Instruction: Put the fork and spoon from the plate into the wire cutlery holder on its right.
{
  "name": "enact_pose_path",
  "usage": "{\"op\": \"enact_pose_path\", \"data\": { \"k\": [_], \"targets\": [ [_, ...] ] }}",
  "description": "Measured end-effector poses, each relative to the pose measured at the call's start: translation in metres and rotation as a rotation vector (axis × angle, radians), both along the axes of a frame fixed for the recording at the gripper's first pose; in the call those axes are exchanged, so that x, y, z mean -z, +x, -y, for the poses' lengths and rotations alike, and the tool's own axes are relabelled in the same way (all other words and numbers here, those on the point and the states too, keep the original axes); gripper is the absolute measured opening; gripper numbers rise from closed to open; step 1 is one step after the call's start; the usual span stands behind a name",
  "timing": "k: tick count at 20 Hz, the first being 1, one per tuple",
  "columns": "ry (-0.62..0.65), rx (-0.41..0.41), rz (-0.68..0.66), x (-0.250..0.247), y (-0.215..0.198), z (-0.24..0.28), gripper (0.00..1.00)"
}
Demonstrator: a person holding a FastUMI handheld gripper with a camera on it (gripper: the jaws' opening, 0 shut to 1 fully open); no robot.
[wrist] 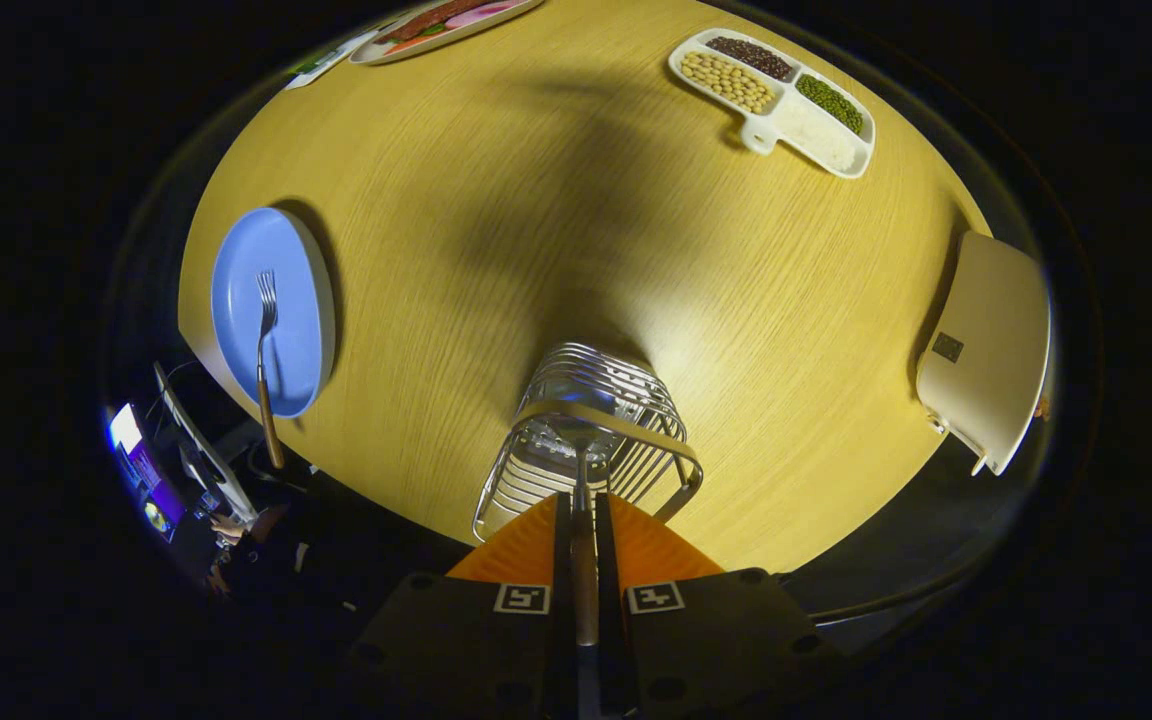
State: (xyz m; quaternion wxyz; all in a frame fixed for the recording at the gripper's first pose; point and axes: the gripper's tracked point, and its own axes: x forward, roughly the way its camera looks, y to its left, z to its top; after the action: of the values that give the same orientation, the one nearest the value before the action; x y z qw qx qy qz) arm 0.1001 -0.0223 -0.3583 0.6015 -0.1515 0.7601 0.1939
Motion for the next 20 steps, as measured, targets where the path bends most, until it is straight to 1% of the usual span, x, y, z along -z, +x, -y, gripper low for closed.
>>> {"op": "enact_pose_path", "data": {
  "k": [3,6,8,10,11,13,16,18,20],
  "targets": [
    [0.078,0.034,0.091,-0.013,0.005,-0.011,0.14],
    [0.175,0.072,0.209,-0.035,0.01,-0.026,0.19],
    [0.241,0.068,0.293,-0.051,0.01,-0.041,0.26],
    [0.29,0.047,0.354,-0.065,0.0,-0.058,0.3],
    [0.311,0.041,0.375,-0.07,-0.005,-0.068,0.3],
    [0.387,0.06,0.38,-0.079,-0.022,-0.102,0.29],
    [0.501,0.096,0.346,-0.086,-0.051,-0.162,0.29],
    [0.532,0.097,0.327,-0.074,-0.065,-0.197,0.29],
    [0.526,0.104,0.318,-0.055,-0.073,-0.226,0.29]
  ]
}}
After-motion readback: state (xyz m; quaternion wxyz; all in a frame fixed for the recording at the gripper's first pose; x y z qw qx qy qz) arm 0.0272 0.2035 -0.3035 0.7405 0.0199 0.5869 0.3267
